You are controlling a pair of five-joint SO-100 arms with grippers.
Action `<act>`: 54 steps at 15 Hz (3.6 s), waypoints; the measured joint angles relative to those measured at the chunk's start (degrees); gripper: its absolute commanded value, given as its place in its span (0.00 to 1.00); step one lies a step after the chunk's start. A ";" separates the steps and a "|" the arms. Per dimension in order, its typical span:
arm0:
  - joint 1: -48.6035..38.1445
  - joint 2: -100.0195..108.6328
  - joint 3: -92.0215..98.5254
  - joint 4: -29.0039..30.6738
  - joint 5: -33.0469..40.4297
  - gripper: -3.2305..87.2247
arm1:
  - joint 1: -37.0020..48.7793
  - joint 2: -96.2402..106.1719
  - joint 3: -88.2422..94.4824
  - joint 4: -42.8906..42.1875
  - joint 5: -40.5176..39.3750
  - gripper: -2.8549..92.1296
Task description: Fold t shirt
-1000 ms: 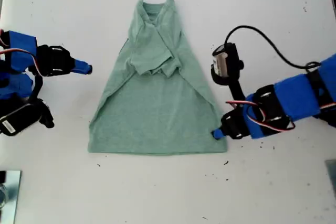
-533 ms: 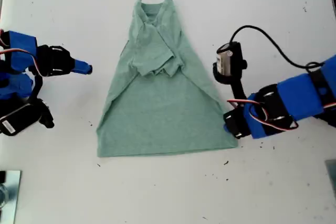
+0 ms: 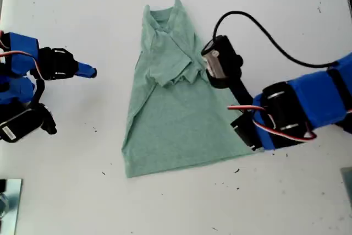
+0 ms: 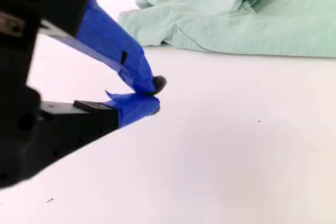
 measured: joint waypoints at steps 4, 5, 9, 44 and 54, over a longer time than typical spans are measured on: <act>0.00 0.00 0.00 0.00 0.00 0.03 | 0.18 -22.85 -27.33 -8.00 -6.33 0.03; 0.00 0.00 0.00 0.00 0.00 0.03 | 0.26 -23.99 -27.60 -14.85 -6.94 0.03; 0.88 0.00 0.00 0.00 0.00 0.03 | 0.26 -25.49 -27.77 -27.77 -11.25 0.35; 38.32 -67.76 -55.99 19.42 -21.36 0.22 | 27.33 102.92 94.75 -20.04 -9.05 0.06; 36.83 -57.83 -53.70 17.67 -22.06 0.03 | 27.33 102.92 94.75 -20.04 -9.05 0.06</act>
